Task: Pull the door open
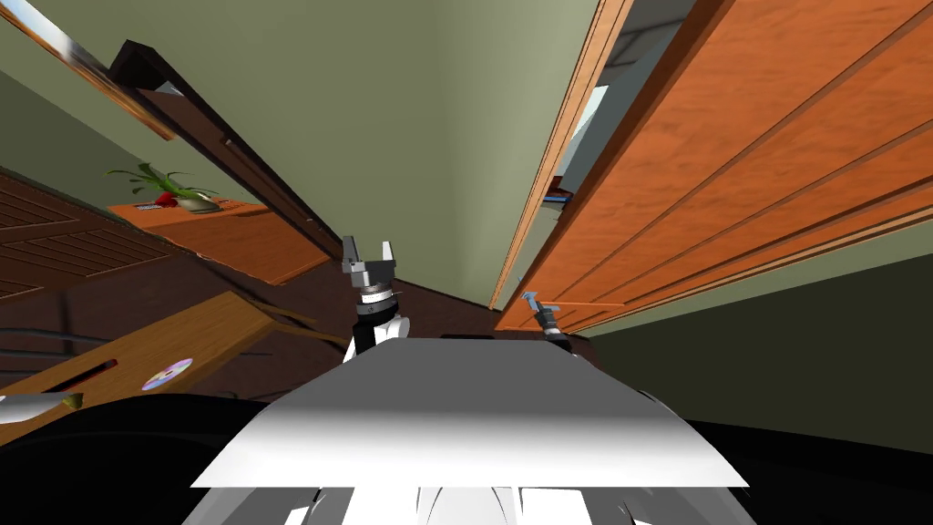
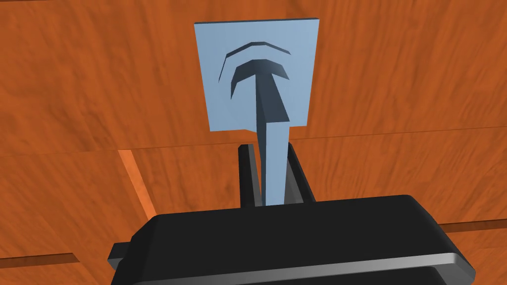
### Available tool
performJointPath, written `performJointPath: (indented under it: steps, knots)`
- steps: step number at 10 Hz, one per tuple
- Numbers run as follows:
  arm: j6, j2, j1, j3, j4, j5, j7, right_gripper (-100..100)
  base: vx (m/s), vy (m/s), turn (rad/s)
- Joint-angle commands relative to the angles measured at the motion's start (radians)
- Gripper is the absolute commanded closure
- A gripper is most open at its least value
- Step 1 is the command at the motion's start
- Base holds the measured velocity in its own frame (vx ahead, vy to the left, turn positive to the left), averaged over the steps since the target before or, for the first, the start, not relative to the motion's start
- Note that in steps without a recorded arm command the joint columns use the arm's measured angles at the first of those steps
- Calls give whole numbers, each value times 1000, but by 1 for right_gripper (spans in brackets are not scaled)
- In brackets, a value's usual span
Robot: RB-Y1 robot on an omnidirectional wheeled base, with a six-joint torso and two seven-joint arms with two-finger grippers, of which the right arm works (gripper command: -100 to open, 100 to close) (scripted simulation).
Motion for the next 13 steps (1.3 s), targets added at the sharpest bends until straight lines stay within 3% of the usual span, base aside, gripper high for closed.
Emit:
performJointPath:
  steps: [1, 5, 6, 13]
  knots:
    - [-29, -12, 20, 10, 1, 2, -12, 100, -133, -58, 134]
    - [-94, -40, 60, 35, 8, 8, -41, 100, -185, -59, 123]
    - [-73, -38, 64, 31, -12, 6, -36, 100, -66, -25, 13]
    - [-155, -55, 92, 51, 31, 4, -54, 100, -219, -92, 206]
